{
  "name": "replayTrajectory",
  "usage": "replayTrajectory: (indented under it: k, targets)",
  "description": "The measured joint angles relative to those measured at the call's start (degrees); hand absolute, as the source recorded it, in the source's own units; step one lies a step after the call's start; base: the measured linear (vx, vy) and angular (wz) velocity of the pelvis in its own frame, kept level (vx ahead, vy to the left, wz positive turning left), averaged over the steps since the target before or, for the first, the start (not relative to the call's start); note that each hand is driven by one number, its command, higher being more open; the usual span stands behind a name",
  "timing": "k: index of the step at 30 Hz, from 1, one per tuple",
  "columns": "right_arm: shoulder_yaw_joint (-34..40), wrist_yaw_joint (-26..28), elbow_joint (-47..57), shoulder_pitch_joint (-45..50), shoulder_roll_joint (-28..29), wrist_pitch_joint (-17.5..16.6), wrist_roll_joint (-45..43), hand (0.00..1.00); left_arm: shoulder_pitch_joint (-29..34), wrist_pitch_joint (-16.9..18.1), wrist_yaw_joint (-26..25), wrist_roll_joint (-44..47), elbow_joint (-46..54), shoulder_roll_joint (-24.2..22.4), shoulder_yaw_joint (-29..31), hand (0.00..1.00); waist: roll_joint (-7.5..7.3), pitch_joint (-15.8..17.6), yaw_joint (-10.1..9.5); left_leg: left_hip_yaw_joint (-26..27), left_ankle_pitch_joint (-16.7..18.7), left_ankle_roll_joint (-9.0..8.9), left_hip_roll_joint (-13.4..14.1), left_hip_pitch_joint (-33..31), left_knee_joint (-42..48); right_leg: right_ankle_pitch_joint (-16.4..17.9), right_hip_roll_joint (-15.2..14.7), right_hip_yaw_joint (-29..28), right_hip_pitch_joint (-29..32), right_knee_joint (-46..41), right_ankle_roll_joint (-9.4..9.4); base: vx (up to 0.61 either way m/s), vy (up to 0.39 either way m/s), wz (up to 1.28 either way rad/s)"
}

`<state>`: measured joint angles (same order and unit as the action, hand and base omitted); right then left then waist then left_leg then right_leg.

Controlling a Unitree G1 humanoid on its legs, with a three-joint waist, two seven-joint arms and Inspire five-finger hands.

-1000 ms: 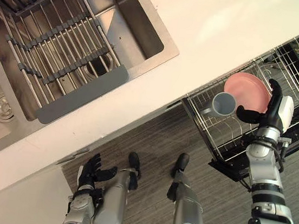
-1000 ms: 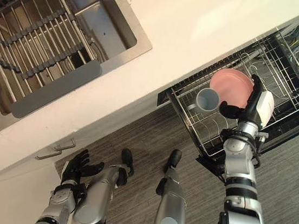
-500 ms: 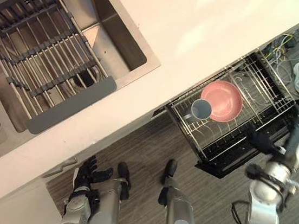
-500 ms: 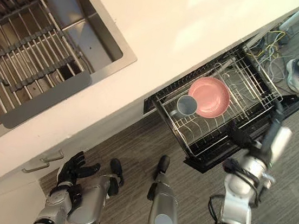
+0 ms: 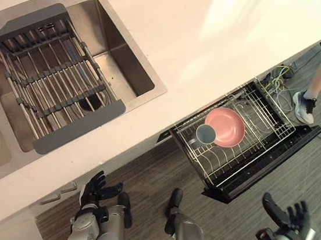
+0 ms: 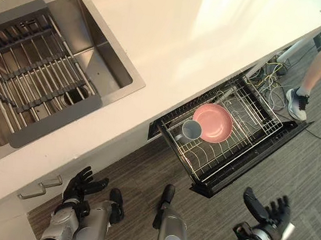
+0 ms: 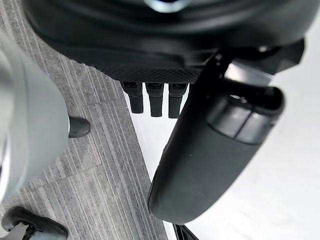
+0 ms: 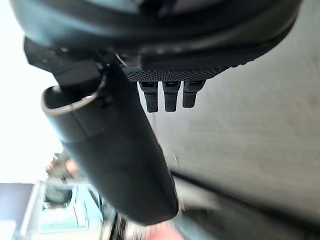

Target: Walk over to the sink, pick up the cup, carry it to the dishwasher, place the cup inside the dishwasher, then close the dishwasher door

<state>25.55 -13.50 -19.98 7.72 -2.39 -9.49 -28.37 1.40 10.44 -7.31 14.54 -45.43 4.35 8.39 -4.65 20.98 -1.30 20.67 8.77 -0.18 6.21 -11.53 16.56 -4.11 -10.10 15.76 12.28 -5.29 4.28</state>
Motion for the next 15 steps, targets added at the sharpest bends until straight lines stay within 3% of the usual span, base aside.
replayTrajectory:
  k: [3, 7, 15]
  targets:
    - [-1.12, 2.17, -6.36, -2.93, -3.08, -1.68, -7.07, 0.90, 0.00, -0.04, 0.29, -0.01, -0.14, 1.33, -0.16, 0.90, 0.12, 0.09, 0.00, -0.91, -2.08, -0.05, -1.50, 0.02, -2.19, -0.01, -0.58, 0.81, 0.51, -0.07, 0.04, 0.02, -0.014, 0.19]
    - [-4.22, 4.39, -16.10, -10.52, -8.39, -3.00, -14.96, 0.90, -0.13, 0.11, 1.17, -0.06, -0.18, 2.68, -0.93, 0.90, 1.47, 1.13, -0.37, -3.58, -4.78, 0.15, -2.74, -0.52, -4.59, -0.09, -1.46, 3.21, 0.68, -0.52, 0.04, -0.07, -0.008, 0.31]
    - [-13.29, 10.25, -18.22, -27.72, -11.31, -3.10, -24.29, 0.90, -0.12, 0.16, 1.23, -0.61, 0.30, 3.61, -0.85, 0.90, 4.00, 4.06, -3.01, -8.81, -8.30, 0.41, -3.51, -2.25, -8.71, -0.36, -1.82, 6.46, 1.95, -0.37, -1.36, -0.13, -0.022, 0.23]
